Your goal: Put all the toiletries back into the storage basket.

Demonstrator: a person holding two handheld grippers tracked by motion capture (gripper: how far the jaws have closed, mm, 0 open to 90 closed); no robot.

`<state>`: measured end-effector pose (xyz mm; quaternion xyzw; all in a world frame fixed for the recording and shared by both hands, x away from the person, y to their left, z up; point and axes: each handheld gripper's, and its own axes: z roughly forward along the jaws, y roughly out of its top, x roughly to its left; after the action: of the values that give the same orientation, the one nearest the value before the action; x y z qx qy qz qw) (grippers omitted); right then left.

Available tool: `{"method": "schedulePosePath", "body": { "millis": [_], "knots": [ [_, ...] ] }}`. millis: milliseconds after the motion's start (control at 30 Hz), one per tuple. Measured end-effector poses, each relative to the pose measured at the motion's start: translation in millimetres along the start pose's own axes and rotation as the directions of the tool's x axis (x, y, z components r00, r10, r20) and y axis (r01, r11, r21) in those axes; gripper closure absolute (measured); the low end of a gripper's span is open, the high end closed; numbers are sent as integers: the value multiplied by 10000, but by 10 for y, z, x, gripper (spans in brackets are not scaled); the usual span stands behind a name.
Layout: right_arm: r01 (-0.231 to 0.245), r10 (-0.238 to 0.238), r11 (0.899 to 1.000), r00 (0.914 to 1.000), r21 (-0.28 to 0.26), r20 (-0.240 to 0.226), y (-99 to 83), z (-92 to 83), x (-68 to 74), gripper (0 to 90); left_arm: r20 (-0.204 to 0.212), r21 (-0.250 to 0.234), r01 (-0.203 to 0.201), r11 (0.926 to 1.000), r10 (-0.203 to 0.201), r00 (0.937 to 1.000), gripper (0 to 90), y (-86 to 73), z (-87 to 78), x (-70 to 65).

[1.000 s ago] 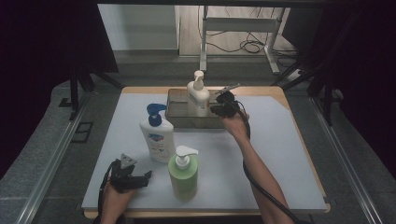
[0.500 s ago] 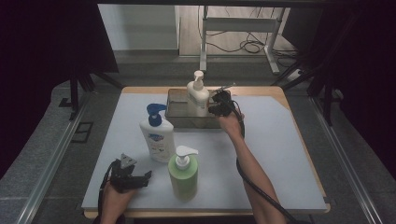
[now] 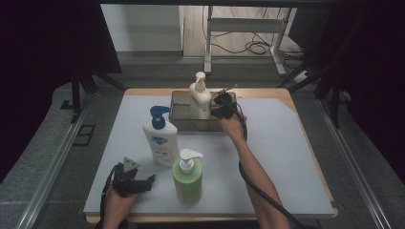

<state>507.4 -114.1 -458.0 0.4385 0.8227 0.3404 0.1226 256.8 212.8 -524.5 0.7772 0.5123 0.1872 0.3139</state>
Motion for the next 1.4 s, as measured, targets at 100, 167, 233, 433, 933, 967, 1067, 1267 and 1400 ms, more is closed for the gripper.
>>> {"method": "schedulePosePath", "body": {
  "millis": [100,167,233,433,933,967,1067,1267,1400],
  "knots": [
    [57,-57,10000,10000,24,-66,19,24,42,897,-3,-1,-5,10000,5,10000,118,0,0,1],
    [76,-76,10000,9999,41,-114,30,43,73,897,-4,0,-8,10000,8,10000,118,0,0,1],
    [120,-119,9999,9998,44,-146,40,65,101,896,-2,-2,-5,10000,5,10000,118,0,0,1],
    [149,-148,9999,9996,43,-223,61,116,159,896,-1,2,-3,10000,3,10000,118,0,0,0],
    [102,-100,9999,9984,37,-548,87,193,254,890,-2,3,-12,10000,12,10000,118,0,0,1],
    [91,-89,9999,9984,45,-557,89,195,257,890,-1,8,-16,10000,16,10000,118,1,0,1],
    [70,-66,10000,9986,67,-524,97,200,266,890,-3,2,-12,10000,12,10000,118,1,0,1],
    [18,-14,10000,9987,78,-511,113,218,296,891,-4,5,-12,10000,12,10000,118,1,0,1],
    [-38,41,10000,9987,66,-498,126,233,311,891,-3,7,-14,10000,14,10000,118,1,0,1]
  ]
}}
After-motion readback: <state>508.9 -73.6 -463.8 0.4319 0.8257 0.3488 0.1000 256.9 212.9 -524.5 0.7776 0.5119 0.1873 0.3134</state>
